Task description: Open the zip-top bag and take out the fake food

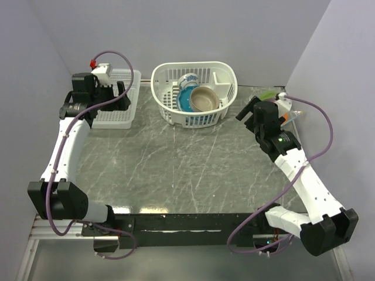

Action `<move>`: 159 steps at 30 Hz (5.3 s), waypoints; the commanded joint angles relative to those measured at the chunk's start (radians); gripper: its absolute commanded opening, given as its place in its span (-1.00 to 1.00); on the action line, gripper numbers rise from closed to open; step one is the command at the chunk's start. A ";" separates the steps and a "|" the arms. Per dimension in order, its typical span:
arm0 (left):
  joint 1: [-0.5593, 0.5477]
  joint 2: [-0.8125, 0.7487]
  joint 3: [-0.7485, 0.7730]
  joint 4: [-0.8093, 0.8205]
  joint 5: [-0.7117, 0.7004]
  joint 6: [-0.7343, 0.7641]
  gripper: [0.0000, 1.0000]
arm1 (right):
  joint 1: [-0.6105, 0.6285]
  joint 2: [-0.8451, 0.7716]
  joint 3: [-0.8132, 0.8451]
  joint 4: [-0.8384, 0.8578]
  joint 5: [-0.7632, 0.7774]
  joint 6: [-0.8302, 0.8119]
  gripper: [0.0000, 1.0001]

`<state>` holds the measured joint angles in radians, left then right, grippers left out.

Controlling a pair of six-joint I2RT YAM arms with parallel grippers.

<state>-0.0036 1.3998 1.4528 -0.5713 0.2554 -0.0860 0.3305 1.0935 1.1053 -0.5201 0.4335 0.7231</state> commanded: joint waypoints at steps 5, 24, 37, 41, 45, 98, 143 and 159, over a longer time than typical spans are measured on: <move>0.039 0.031 -0.101 0.168 -0.111 0.037 0.94 | -0.140 -0.035 -0.290 0.300 0.010 0.209 1.00; 0.099 0.175 -0.144 0.251 -0.100 0.034 0.94 | -0.553 0.321 -0.343 0.572 -0.269 0.312 0.87; 0.100 0.215 -0.152 0.268 -0.025 0.034 0.94 | -0.611 0.528 -0.219 0.684 -0.361 0.315 0.44; 0.099 0.245 -0.112 0.245 0.033 0.000 0.94 | -0.613 0.574 -0.185 0.695 -0.384 0.311 -0.06; 0.076 0.264 -0.117 0.269 0.032 -0.001 0.94 | -0.613 0.586 -0.182 0.703 -0.398 0.303 -0.81; -0.028 -0.222 -0.219 0.185 -0.250 0.193 0.94 | -0.450 -0.152 -0.087 0.681 -0.541 0.326 -1.00; -0.131 0.084 -0.448 0.070 0.030 0.140 -0.59 | -0.361 -0.308 0.175 0.526 -0.641 0.211 -1.00; -0.319 0.200 -0.379 0.077 0.125 -0.159 -0.70 | -0.361 -0.273 0.235 0.448 -0.616 0.170 -1.00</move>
<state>-0.3222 1.5455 1.0000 -0.5224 0.3260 -0.0689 -0.0368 0.8162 1.2793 -0.1150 -0.1925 0.9203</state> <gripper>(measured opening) 0.216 0.008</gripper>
